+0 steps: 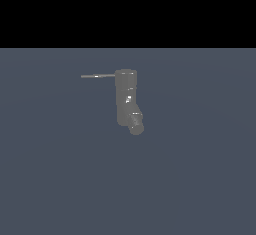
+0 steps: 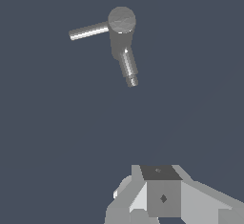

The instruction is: Turn on the faucet by rotating a designated handle.

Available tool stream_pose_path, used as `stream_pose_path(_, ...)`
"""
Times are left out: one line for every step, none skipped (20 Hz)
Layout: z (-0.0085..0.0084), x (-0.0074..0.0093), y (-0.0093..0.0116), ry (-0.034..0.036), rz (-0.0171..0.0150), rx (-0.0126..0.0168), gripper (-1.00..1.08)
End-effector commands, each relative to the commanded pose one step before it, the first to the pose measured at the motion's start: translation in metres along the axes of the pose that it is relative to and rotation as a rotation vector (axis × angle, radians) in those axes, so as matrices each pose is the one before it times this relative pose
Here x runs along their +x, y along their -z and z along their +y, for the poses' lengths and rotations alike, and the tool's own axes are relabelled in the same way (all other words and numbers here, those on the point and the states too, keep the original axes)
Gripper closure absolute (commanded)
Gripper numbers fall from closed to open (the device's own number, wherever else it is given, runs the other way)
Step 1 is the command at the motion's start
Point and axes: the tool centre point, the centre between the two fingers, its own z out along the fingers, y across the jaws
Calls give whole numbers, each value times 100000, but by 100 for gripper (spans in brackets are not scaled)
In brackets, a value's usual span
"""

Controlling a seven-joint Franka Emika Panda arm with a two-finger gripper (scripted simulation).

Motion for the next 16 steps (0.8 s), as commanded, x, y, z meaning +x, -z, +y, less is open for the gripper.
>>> stream_pose_path(-1000, 408, -874, -4140, -201, 58, 108)
stream_pose_path(-458, 189, -391, -1877, -79, 27, 108)
stream_pose_path(-482, 200, -411, -1973, -83, 29, 108)
stream_pose_path(-489, 203, -418, -2003, -84, 31, 108)
stream_pose_path(-492, 204, -419, -2005, -84, 32, 108)
stream_pose_path(-494, 205, -420, -2009, -85, 33, 108)
stream_pose_path(-495, 206, -420, -2012, -85, 34, 108)
stream_pose_path(-497, 207, -421, -2015, -85, 36, 108)
stream_pose_path(-499, 208, -422, -2018, -86, 37, 108)
stream_pose_path(-500, 209, -423, -2020, -86, 38, 108)
stream_pose_path(-502, 210, -423, -2022, -87, 39, 108)
stream_pose_path(-503, 211, -424, -2024, -87, 40, 108)
stream_pose_path(-504, 212, -424, -2026, -88, 41, 108)
stream_pose_path(-504, 213, -424, -2026, -88, 42, 108)
stream_pose_path(-505, 214, -424, -2026, -88, 43, 108)
stream_pose_path(-506, 214, -424, -2025, -89, 44, 108)
